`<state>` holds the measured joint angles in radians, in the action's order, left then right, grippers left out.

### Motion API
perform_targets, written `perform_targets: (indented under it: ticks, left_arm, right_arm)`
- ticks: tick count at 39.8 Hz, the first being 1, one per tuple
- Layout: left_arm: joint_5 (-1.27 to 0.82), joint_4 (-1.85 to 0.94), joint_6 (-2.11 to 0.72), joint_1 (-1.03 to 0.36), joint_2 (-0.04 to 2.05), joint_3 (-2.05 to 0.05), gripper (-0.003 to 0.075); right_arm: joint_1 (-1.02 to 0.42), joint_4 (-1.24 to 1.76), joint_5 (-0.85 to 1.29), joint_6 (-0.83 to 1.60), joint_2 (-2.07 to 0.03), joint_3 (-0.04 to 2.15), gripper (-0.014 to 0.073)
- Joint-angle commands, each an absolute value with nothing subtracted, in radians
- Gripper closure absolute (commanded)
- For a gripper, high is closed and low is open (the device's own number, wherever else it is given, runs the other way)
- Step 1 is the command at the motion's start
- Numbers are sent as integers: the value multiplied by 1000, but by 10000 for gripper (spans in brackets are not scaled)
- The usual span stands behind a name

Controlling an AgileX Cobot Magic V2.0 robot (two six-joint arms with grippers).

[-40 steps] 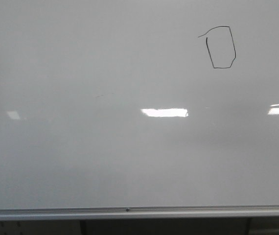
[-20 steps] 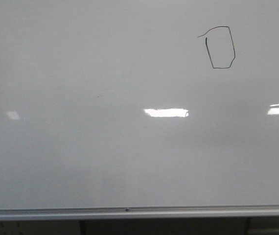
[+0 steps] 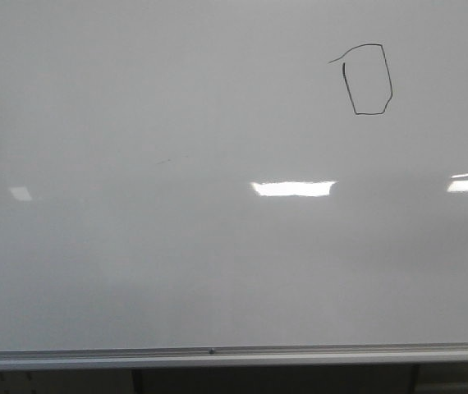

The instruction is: Write number 0 on whiteboard

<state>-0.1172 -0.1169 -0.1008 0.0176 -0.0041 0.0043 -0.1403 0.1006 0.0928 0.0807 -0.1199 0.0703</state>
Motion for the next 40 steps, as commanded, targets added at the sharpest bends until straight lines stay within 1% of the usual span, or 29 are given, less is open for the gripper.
perform_targets:
  ticks: [1,6,7,13,40]
  left_arm:
    - [-30,-126,-99,19,-23,27,740]
    - [-30,-126,-99,19,-23,27,740]
    - [-30,-126,-99,19,-23,27,740]
    - [-30,-126,-99,19,-23,27,740]
    - [-30,-126,-99,19,-21,27,740]
  right_arm:
    - [-111,71,-6,49,-83,35,662]
    - [-100,71,12,49,-22,-31,662]
    - [-97,71,63,49,-10,-27,662]
    - [-96,71,169,50,27,-28,662]
    - [-96,69,171,50,26,-28,662]
